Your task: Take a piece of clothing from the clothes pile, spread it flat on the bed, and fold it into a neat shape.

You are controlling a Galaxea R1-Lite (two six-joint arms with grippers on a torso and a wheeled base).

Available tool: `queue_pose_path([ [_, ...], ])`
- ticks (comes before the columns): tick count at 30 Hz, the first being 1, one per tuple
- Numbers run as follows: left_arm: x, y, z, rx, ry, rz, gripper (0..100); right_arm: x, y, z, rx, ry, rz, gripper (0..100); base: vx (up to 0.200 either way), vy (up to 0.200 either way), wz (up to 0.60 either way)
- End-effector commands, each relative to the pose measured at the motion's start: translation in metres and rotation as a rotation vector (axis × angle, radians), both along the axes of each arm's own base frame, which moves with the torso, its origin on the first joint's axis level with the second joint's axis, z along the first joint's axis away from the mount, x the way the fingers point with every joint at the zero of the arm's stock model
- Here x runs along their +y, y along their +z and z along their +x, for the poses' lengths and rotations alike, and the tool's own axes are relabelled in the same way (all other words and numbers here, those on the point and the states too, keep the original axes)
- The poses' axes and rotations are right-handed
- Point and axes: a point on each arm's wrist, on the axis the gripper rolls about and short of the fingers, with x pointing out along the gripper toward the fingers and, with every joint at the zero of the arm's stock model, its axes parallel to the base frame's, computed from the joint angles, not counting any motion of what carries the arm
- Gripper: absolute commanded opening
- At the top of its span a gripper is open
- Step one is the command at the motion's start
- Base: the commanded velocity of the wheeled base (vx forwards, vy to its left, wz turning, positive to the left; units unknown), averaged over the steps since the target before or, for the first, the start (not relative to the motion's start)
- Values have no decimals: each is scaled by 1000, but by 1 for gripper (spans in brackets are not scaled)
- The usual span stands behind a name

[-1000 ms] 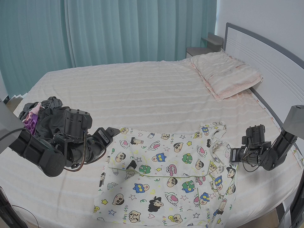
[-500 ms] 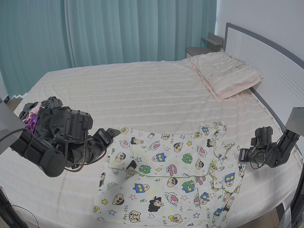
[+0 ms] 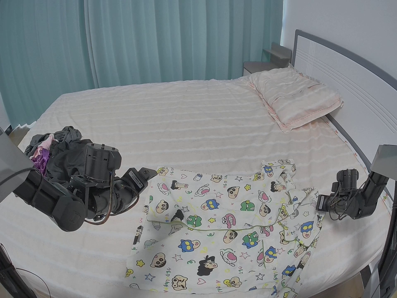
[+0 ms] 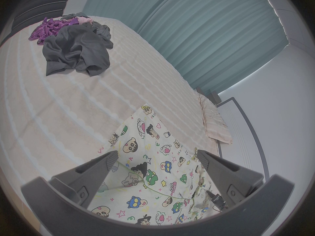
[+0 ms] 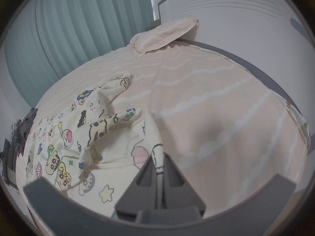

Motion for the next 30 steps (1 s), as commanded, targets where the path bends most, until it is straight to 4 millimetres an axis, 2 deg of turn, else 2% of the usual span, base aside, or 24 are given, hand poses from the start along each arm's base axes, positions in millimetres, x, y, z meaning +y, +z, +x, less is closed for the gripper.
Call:
queue_pose_path([
  [1, 0, -1, 0, 1, 0, 0, 100, -1, -11, 2, 24, -2, 3, 0, 0, 0, 0],
  [2, 0, -1, 0, 3, -1, 0, 100, -1, -11, 3, 17, -2, 2, 100, 0, 0, 0],
  [8, -1, -6, 0, 22, -6, 7, 100, -7, -5, 9, -25, -20, 6, 100, 0, 0, 0],
  [13, -12, -23, -9, 89, -82, 10, 100, -13, 32, 11, -158, -84, 58, 100, 0, 0, 0],
  [16, -14, -35, -8, 133, -112, 7, 100, -3, 56, 5, -223, -107, 120, 100, 0, 0, 0],
  [20, -16, -62, -8, 213, -125, 56, 100, 25, 77, -16, -264, -140, 281, 100, 0, 0, 0],
  [22, -16, -67, -10, 227, -137, 78, 100, 33, 79, -23, -258, -139, 316, 100, 0, 0, 0],
  [25, -13, -85, -16, 265, -201, 172, 100, 55, 73, -45, -213, -84, 381, 100, 0, 0, 0],
  [30, -5, -98, -27, 300, -285, 276, 100, 64, 59, -57, -221, -34, 396, 100, 0, 0, 0],
])
